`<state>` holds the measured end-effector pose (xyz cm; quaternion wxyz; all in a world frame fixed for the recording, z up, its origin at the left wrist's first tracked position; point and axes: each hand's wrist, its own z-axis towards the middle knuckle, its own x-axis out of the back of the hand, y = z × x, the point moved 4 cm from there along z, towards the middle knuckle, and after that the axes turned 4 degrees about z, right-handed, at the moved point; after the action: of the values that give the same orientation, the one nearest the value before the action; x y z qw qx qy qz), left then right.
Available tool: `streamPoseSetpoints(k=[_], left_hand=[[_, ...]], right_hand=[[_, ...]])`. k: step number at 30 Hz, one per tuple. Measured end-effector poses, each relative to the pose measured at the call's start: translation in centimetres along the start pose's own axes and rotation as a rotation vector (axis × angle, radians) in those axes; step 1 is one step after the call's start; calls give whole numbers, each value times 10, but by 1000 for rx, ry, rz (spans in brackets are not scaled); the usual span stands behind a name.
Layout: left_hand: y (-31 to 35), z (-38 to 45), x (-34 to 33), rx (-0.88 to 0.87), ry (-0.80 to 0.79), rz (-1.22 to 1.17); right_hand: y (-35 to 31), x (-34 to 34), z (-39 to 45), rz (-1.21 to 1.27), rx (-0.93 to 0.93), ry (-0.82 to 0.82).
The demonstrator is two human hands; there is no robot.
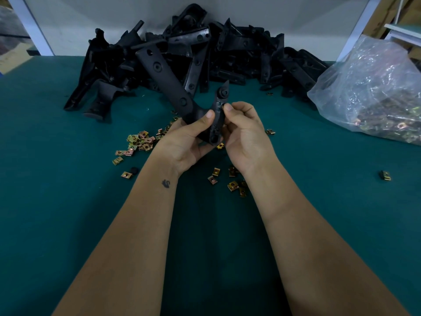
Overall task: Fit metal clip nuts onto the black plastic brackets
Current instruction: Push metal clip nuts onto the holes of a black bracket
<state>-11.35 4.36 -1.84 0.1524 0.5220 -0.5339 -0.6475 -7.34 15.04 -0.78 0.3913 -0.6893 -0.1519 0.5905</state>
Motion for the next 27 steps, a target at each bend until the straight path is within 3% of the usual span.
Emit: streamPoseSetpoints(k=[20, 24, 27], left_hand=[[0, 1, 2, 14, 25, 87], [-1, 5, 4, -10, 73, -8], [1, 6, 9, -11, 138, -116]], right_hand=[[-7, -3, -2, -101, 76, -28], [-8, -7, 0, -366, 175, 2], [-9, -2, 0, -718, 254, 133]])
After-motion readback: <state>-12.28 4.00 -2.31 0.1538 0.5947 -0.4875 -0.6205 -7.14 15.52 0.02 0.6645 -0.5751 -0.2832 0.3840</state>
